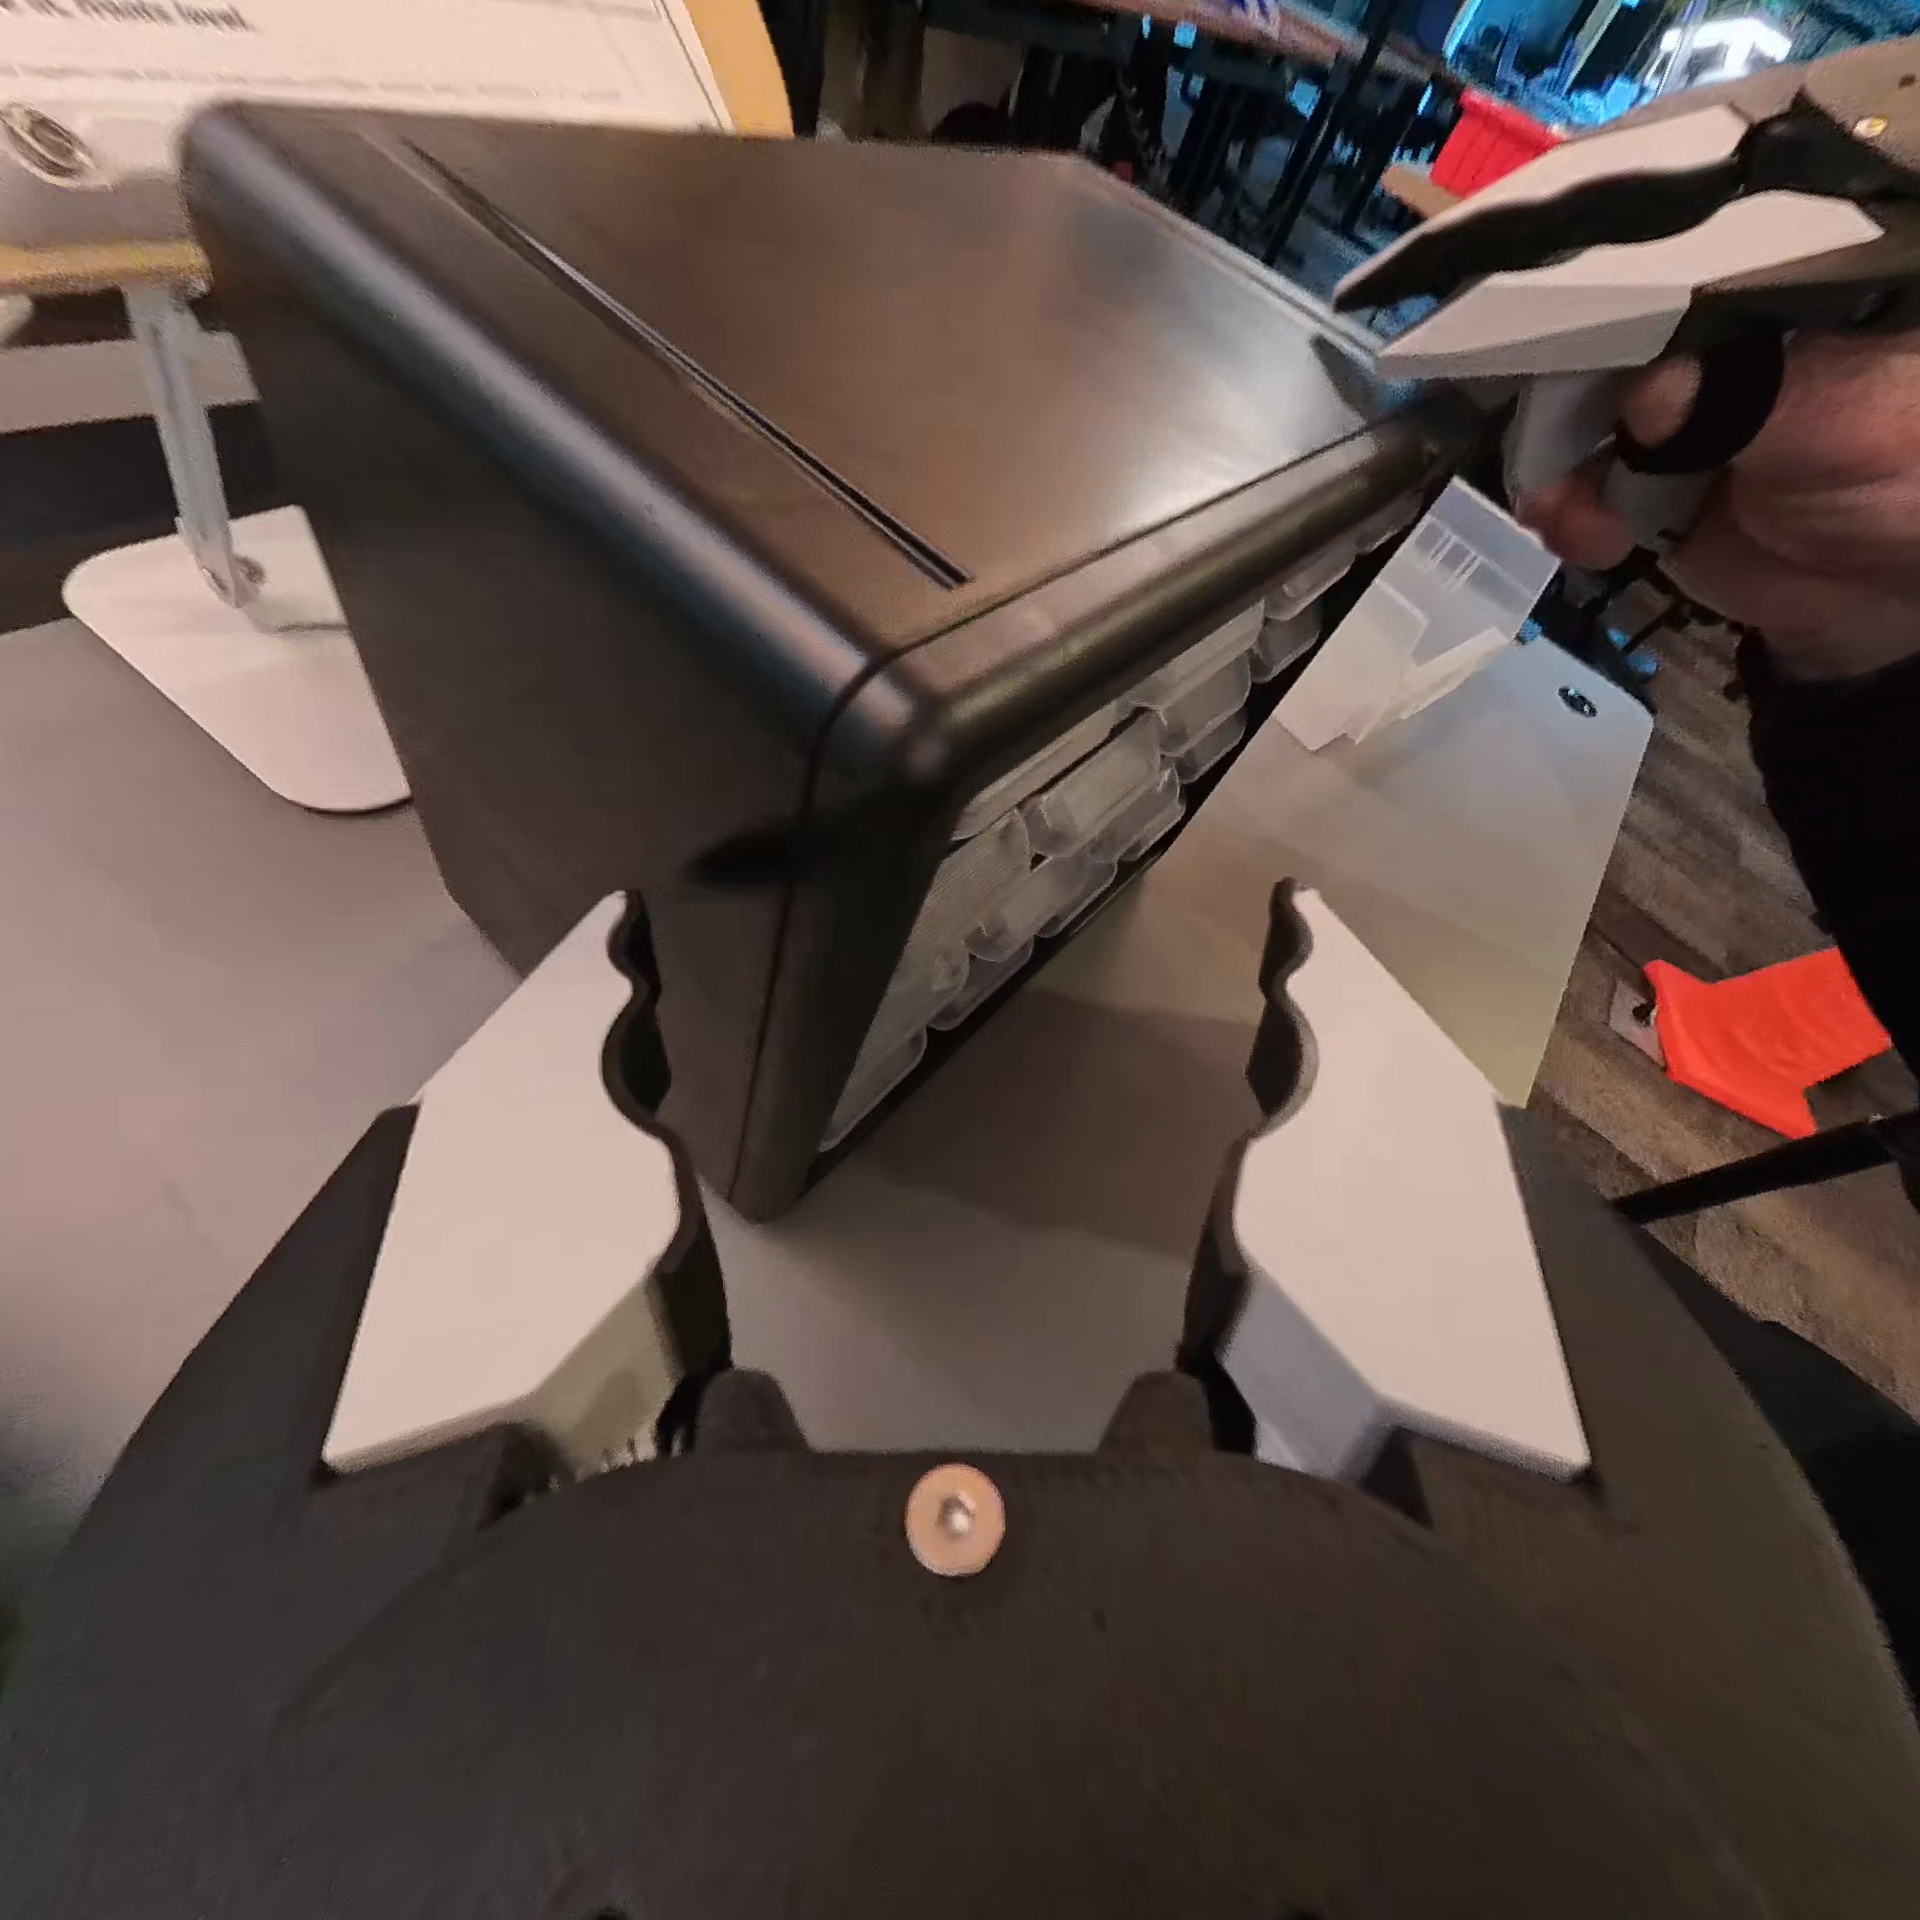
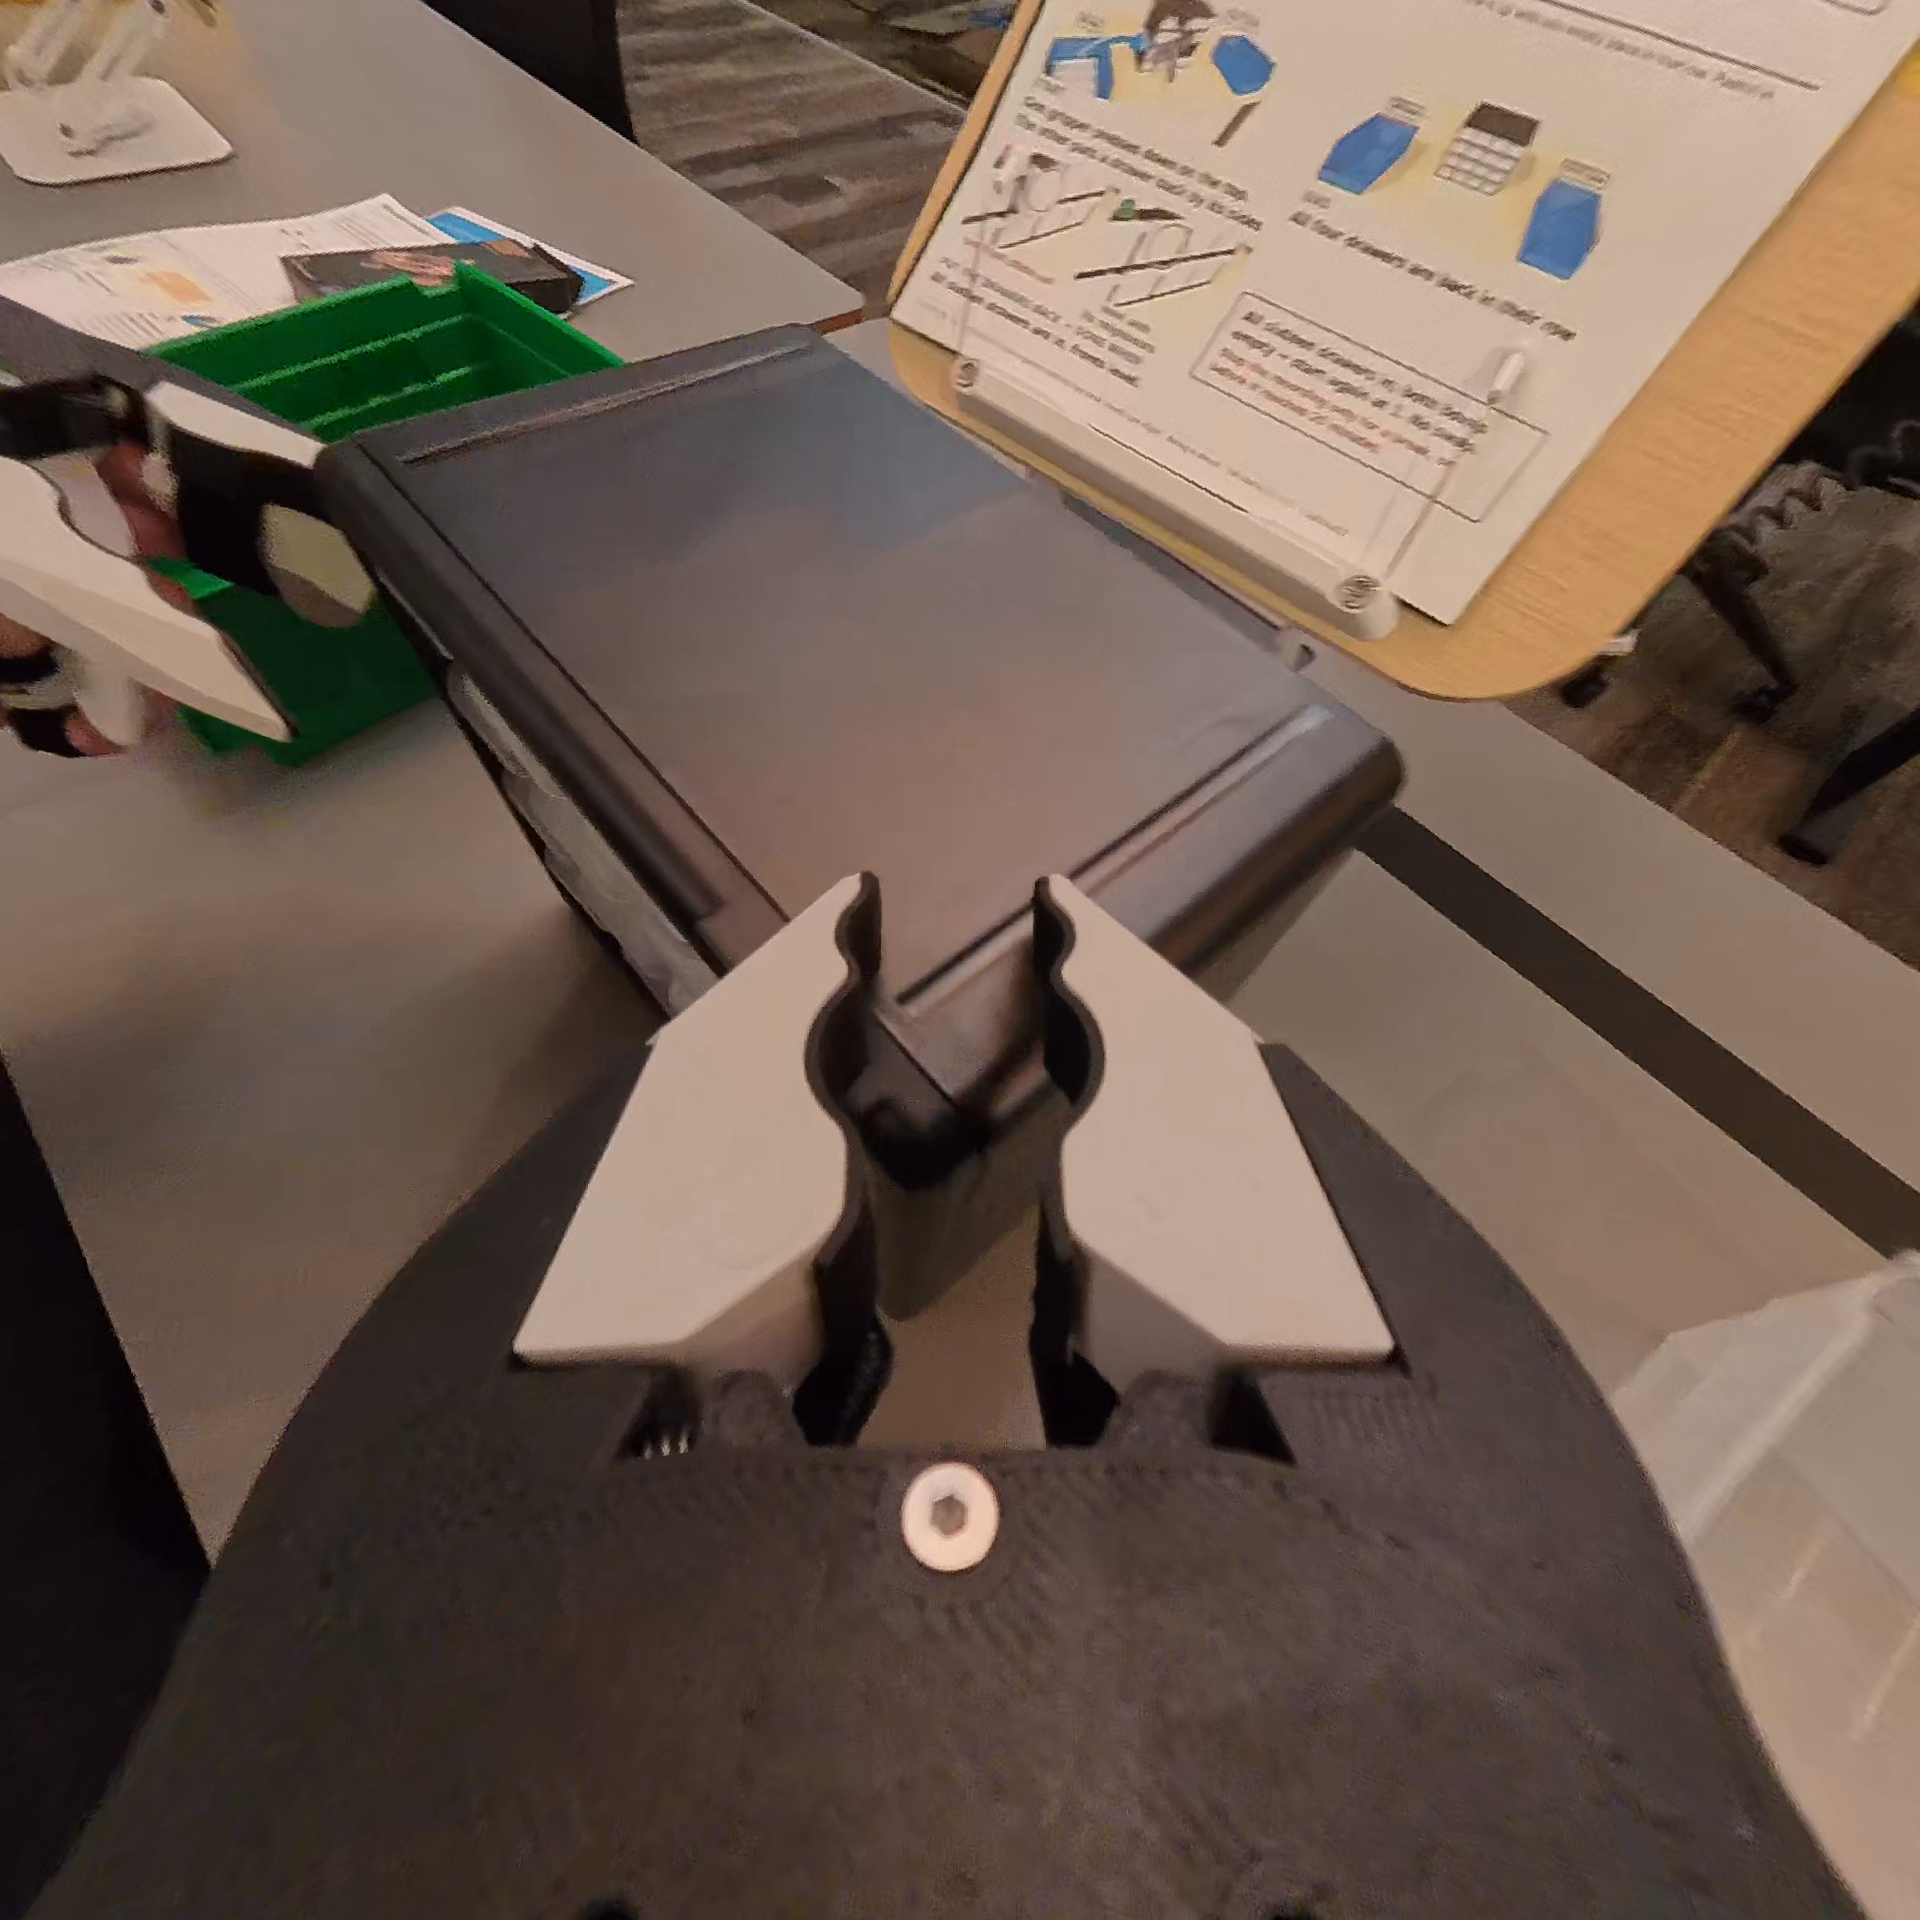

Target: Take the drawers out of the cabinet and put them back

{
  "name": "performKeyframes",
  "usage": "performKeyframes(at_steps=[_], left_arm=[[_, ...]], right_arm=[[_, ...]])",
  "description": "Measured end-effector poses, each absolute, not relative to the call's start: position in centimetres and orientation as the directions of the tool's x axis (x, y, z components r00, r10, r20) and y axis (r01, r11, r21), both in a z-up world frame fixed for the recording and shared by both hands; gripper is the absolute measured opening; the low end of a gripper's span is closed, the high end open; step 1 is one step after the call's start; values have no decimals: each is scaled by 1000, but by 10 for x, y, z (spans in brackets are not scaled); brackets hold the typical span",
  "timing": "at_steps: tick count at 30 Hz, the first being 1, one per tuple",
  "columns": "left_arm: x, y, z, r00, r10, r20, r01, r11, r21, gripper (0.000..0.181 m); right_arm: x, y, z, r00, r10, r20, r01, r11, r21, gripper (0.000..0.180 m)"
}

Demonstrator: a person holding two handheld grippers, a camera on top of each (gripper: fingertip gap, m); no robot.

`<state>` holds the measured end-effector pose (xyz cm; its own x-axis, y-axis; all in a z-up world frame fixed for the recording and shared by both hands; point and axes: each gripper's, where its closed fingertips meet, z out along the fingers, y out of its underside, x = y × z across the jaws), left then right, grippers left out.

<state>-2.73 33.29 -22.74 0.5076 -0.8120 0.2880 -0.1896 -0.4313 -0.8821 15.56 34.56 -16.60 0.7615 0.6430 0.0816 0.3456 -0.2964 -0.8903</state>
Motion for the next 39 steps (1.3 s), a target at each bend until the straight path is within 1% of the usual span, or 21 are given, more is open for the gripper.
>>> performKeyframes(at_steps=[1,4,7,8,10,12,16,18,19,21,22,26,28,32,35,36,37,39], left_arm=[[-30,333,-224,503,-815,288,-176,-423,-889,110],[-42,336,-209,508,-820,265,-154,-389,-908,95],[-55,340,-195,523,-817,242,-127,-355,-926,74],[-60,341,-192,528,-815,240,-117,-350,-930,71],[-72,347,-193,562,-793,234,-129,-364,-923,72],[-86,353,-194,602,-770,213,-146,-368,-918,73],[-107,360,-193,635,-738,228,-117,-384,-916,73],[-111,363,-195,639,-728,249,-96,-397,-913,73],[-111,364,-196,638,-726,256,-94,-403,-911,73],[-110,364,-199,636,-727,257,-100,-408,-907,73],[-108,364,-201,635,-729,253,-107,-409,-906,74],[-100,362,-204,620,-744,250,-126,-408,-904,75],[-95,360,-206,610,-754,244,-140,-405,-903,76],[-88,356,-203,592,-770,240,-146,-394,-907,77],[-84,353,-198,579,-783,228,-149,-377,-914,77],[-83,353,-195,580,-784,220,-152,-370,-917,78],[-82,352,-192,580,-786,211,-151,-359,-921,79],[-80,351,-182,574,-795,196,-142,-333,-932,82]], right_arm=[[163,346,-163,772,629,91,347,-297,-890,28],[198,348,-150,828,550,108,326,-316,-891,29],[253,351,-150,895,413,169,337,-377,-862,29],[275,353,-155,912,358,201,346,-407,-845,30],[317,353,-171,934,266,238,342,-479,-809,32],[348,351,-198,948,226,222,314,-565,-763,35],[369,343,-261,957,256,132,279,-702,-655,40],[367,341,-283,958,269,100,272,-742,-613,39],[367,339,-293,955,278,100,283,-762,-583,36],[370,334,-309,949,288,124,310,-800,-514,22],[371,334,-312,947,291,139,320,-805,-499,15],[370,329,-314,941,308,136,335,-814,-474,15],[368,321,-316,937,330,113,345,-828,-442,15],[357,303,-320,920,388,48,377,-846,-376,20],[350,293,-319,907,421,1,395,-848,-353,26],[350,293,-315,909,416,0,389,-850,-356,34],[353,295,-310,915,404,16,380,-847,-372,37],[354,301,-290,911,406,73,397,-815,-422,37]])
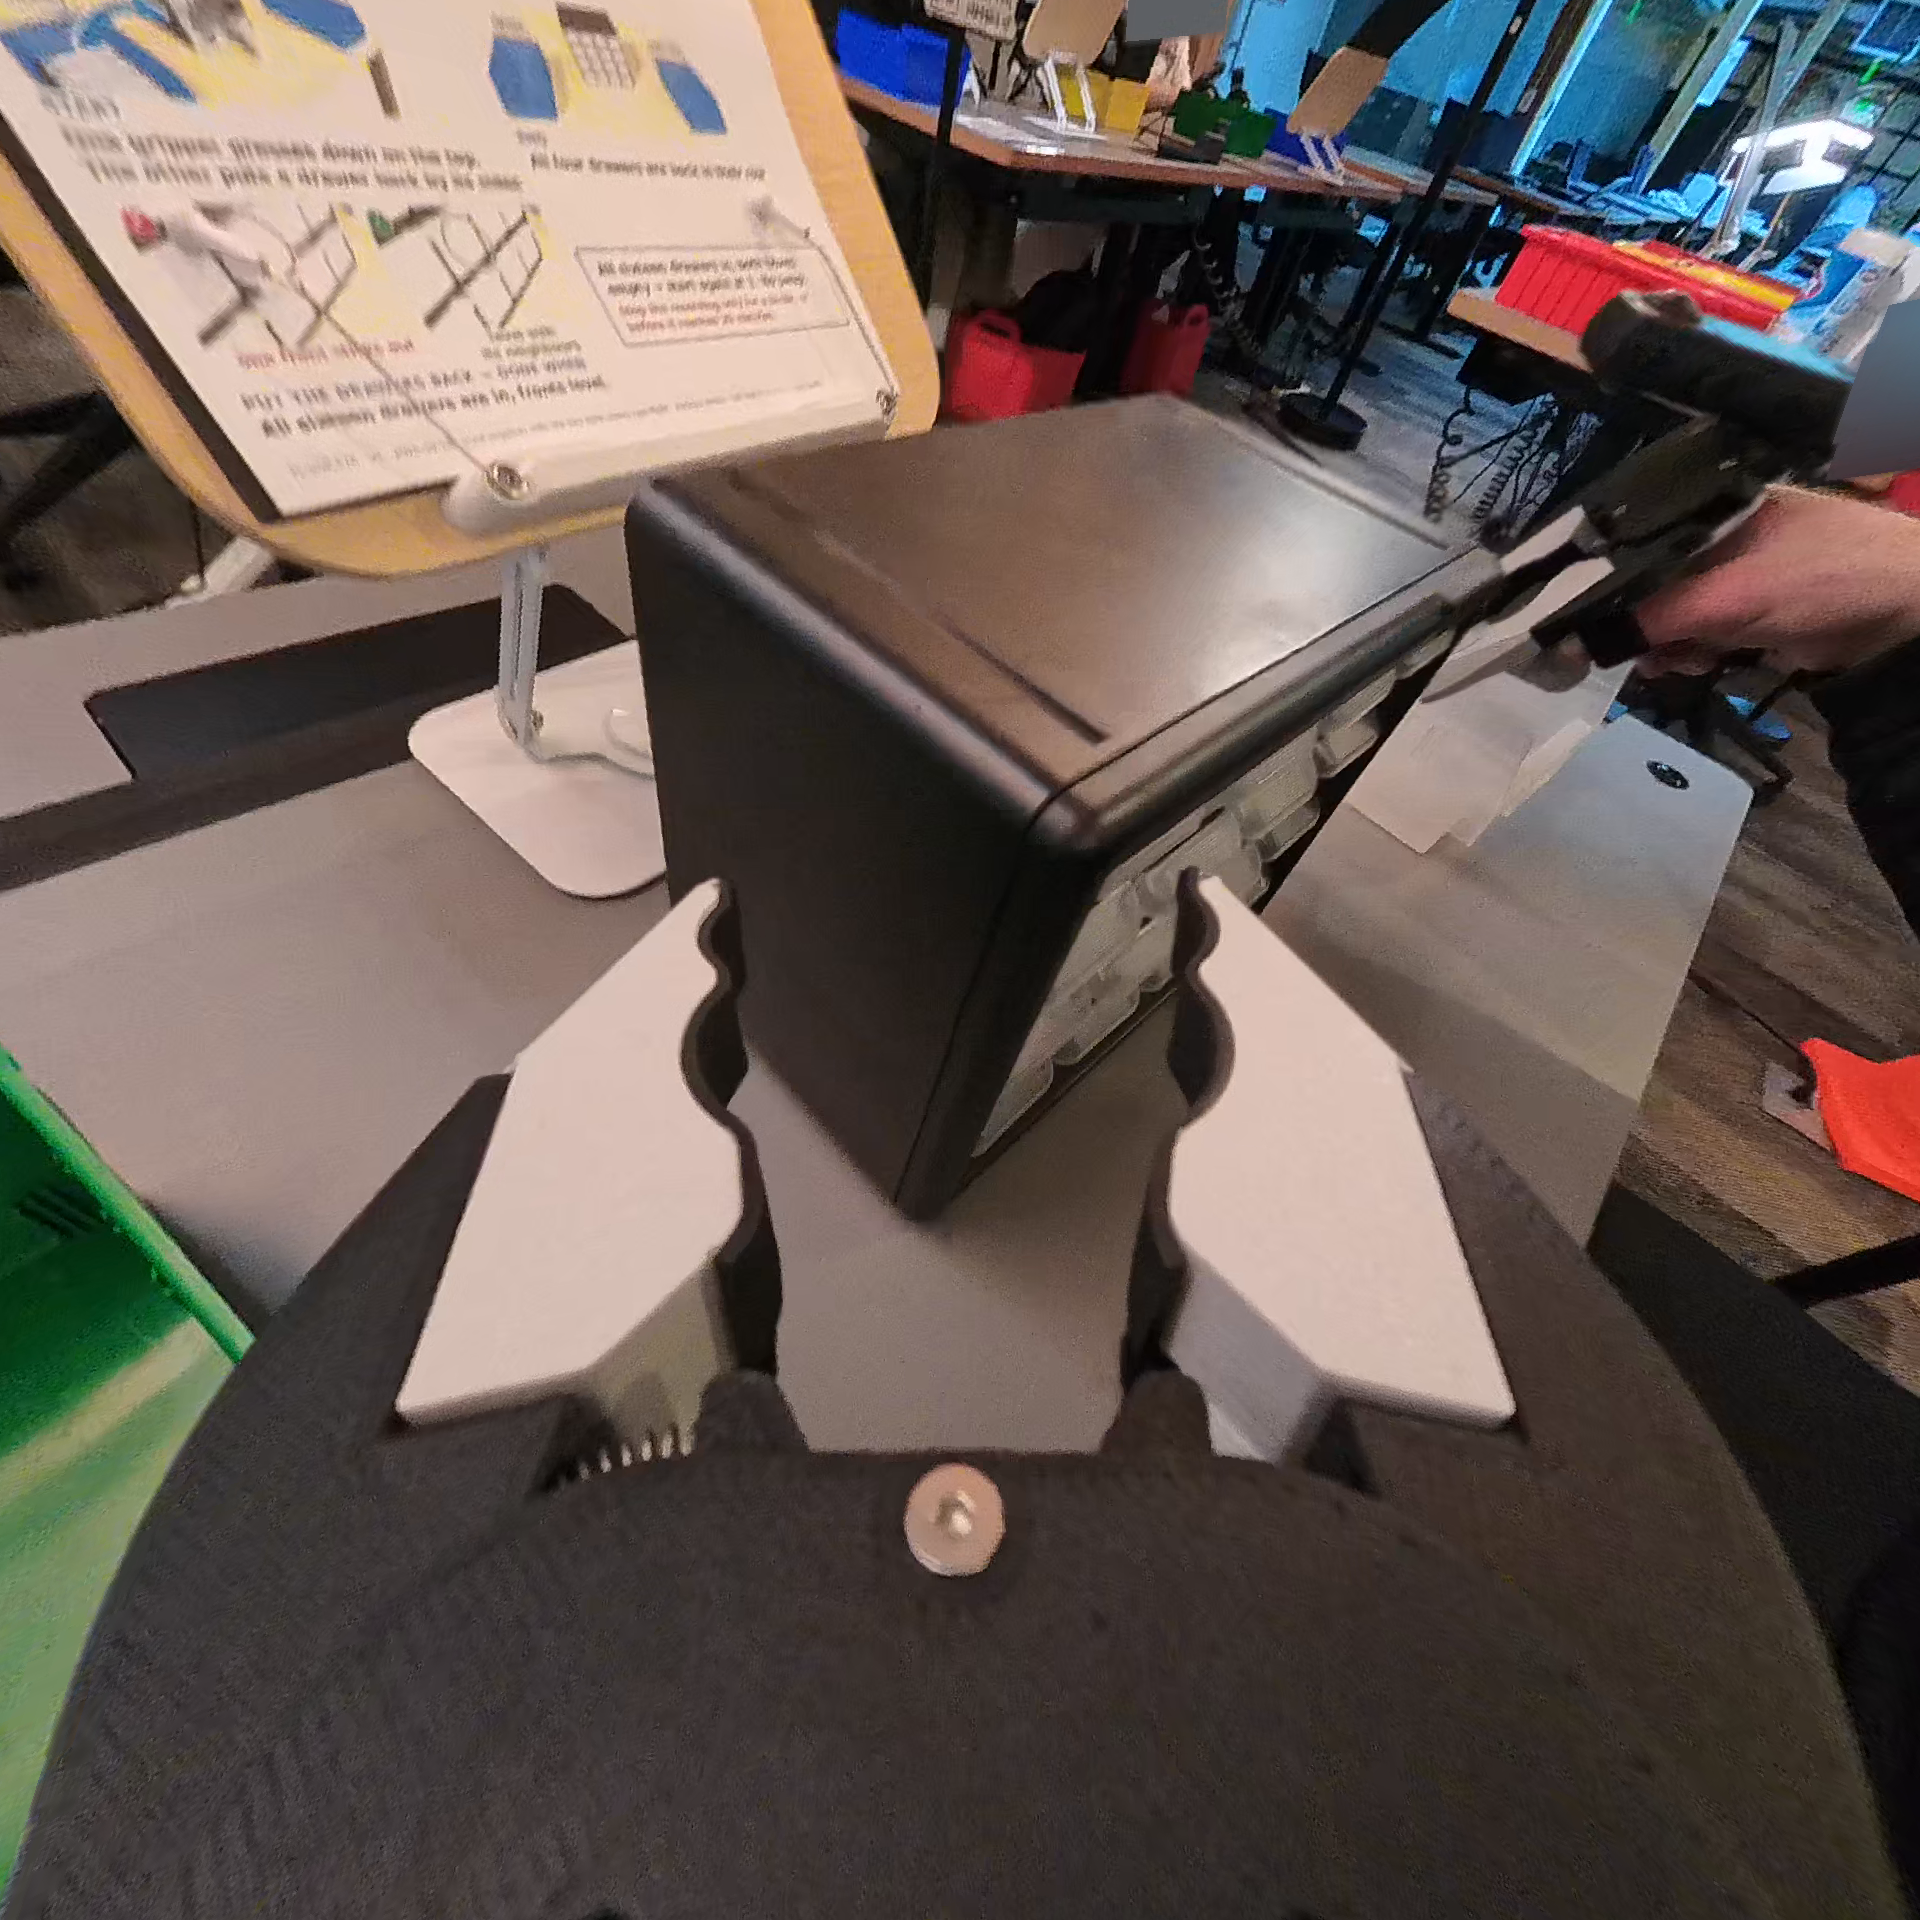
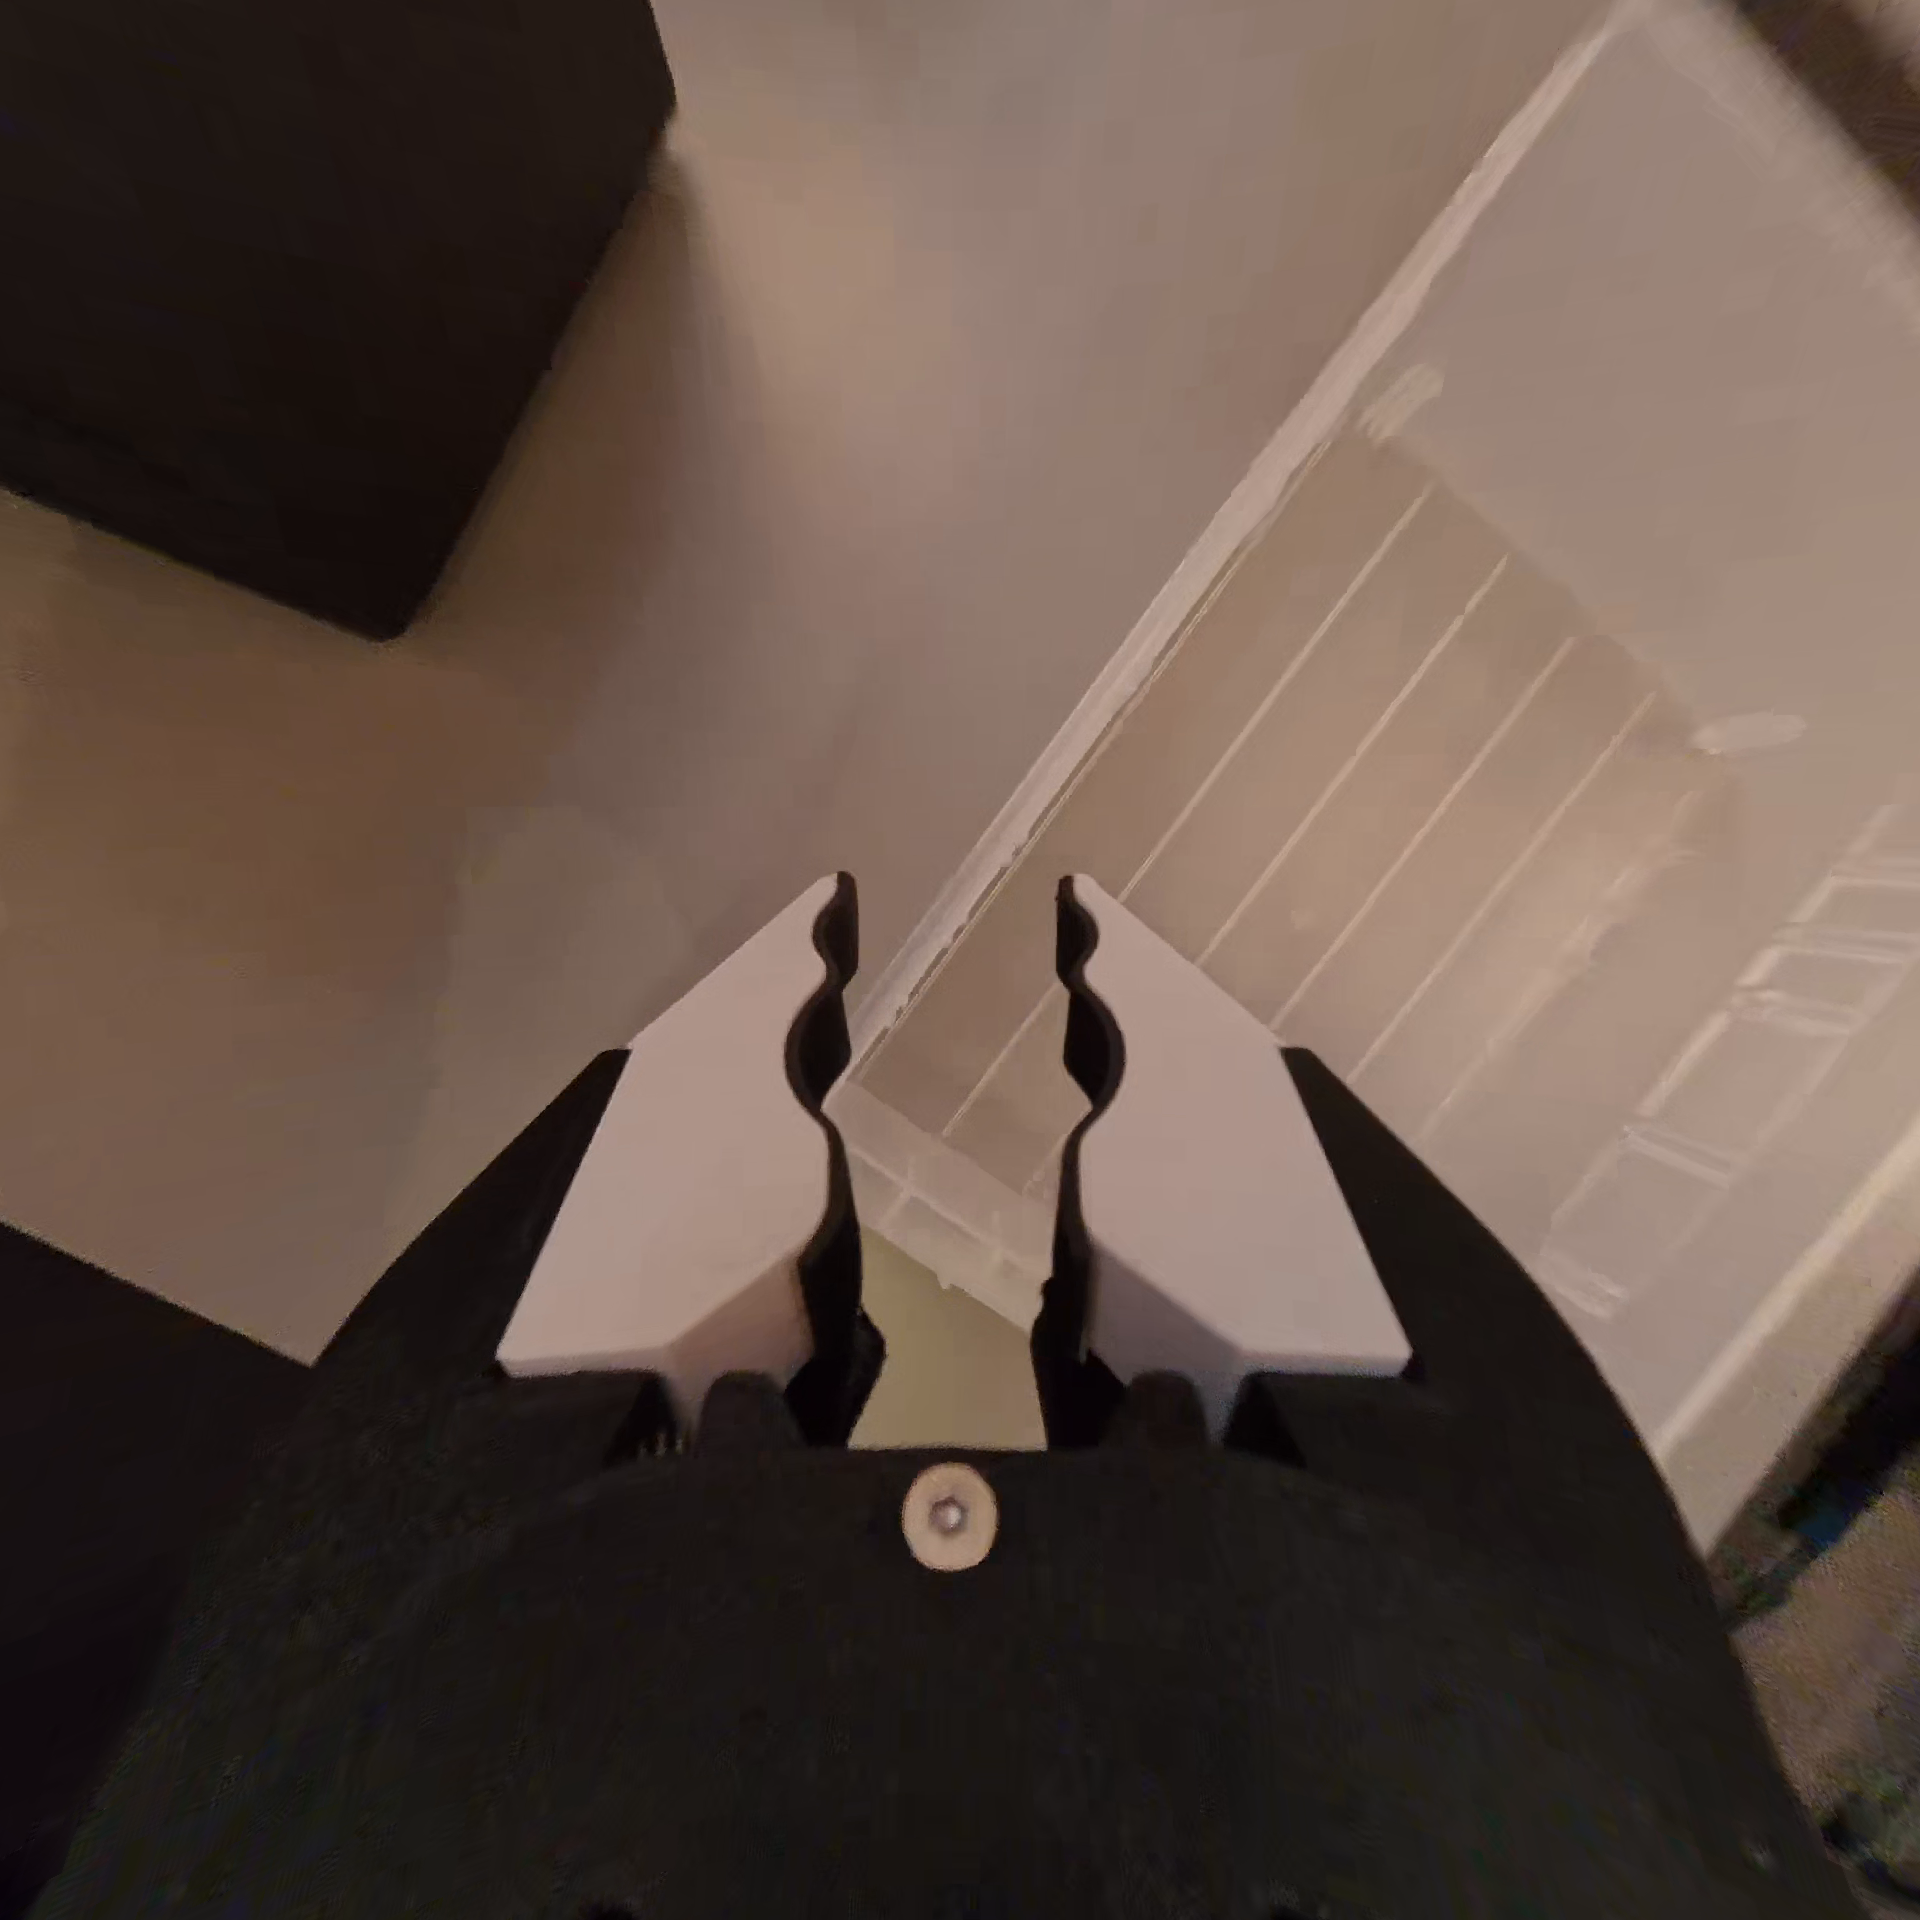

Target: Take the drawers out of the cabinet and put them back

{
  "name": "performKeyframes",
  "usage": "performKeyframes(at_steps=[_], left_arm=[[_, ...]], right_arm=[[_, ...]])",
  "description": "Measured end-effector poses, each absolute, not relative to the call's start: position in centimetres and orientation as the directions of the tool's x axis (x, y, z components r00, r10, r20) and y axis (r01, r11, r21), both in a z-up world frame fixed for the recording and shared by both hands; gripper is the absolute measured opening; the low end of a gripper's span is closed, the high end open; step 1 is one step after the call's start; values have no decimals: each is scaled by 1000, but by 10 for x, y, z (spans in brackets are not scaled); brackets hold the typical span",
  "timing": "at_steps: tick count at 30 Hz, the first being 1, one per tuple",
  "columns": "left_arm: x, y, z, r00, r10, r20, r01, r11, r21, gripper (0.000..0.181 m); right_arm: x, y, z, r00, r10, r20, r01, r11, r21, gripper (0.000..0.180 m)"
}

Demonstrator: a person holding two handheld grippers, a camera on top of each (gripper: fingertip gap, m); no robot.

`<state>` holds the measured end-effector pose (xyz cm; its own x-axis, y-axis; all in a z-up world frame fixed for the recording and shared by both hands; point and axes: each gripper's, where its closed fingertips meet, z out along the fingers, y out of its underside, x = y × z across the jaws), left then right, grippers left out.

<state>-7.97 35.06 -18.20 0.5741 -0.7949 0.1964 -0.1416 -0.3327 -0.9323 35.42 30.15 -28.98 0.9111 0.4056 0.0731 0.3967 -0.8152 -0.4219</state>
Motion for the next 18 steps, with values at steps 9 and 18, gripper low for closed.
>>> performKeyframes(at_steps=[9,18], left_arm=[[-41,341,-132,505,-863,11,-238,-152,-959,79],[-7,338,-171,415,-908,-50,-388,-127,-913,77]], right_arm=[[224,308,-159,624,665,411,678,-201,-707,30],[129,297,-166,354,683,639,826,92,-556,37]])
